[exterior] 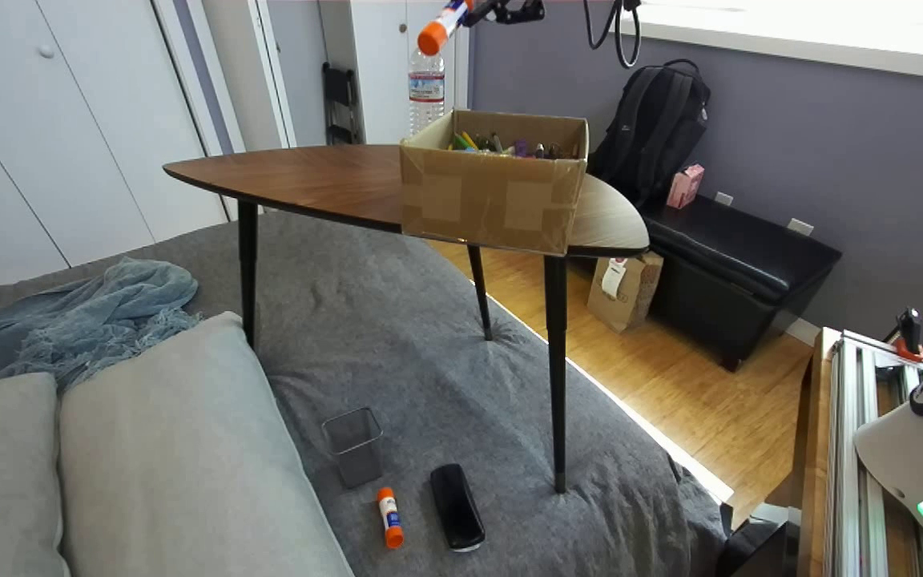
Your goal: Remove the glue stick from the box
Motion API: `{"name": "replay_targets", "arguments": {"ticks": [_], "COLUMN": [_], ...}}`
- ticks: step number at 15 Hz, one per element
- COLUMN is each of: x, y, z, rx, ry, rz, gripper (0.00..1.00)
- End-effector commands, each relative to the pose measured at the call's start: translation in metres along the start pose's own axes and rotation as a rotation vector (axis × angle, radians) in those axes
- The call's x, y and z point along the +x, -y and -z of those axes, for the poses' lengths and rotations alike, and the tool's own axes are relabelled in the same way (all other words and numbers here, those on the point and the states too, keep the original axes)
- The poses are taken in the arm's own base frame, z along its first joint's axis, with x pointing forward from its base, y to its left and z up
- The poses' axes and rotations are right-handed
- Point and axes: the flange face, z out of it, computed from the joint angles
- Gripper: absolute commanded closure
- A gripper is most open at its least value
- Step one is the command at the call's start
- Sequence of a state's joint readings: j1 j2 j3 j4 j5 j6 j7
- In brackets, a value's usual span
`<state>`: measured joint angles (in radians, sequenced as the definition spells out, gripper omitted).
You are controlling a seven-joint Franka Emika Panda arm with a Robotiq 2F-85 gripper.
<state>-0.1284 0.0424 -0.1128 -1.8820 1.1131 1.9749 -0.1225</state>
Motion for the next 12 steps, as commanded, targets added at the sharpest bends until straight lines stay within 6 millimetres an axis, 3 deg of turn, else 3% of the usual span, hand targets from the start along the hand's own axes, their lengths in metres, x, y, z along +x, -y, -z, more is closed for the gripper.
{"name": "replay_targets", "arguments": {"ticks": [1,5,12], "x": [0.014,0.036,0.063], "y": [-0.015,-0.045,-0.111], "z": [0.022,0.035,0.015], "rx": [0.097,0.161,0.211], "ry": [-0.061,-0.139,-0.244], "rz": [-0.160,-0.330,-0.664], "gripper": [0.92,0.92,0.92]}}
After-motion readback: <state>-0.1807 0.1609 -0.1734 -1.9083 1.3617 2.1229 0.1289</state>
